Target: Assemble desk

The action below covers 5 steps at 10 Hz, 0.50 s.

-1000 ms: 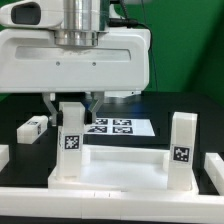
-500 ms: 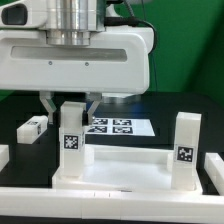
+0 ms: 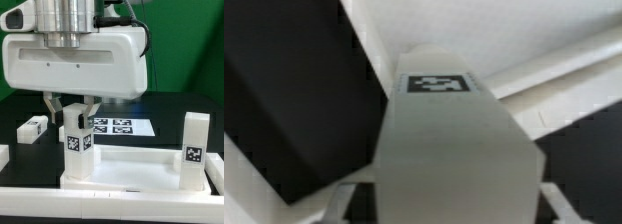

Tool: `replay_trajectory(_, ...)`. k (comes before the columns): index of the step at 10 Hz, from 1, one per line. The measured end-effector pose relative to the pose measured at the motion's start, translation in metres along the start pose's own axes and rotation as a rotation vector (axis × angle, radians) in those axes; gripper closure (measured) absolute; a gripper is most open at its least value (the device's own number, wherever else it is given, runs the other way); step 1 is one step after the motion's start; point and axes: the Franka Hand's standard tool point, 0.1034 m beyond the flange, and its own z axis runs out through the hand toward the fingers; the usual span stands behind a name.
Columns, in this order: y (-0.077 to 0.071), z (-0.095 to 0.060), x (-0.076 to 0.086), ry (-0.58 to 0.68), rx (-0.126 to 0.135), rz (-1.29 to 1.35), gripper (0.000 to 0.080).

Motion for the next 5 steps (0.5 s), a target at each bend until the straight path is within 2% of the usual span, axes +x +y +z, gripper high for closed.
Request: replay_trajectory(5, -0.014, 0.002, -0.009, -0.012, 0.012, 0.562, 0.0509)
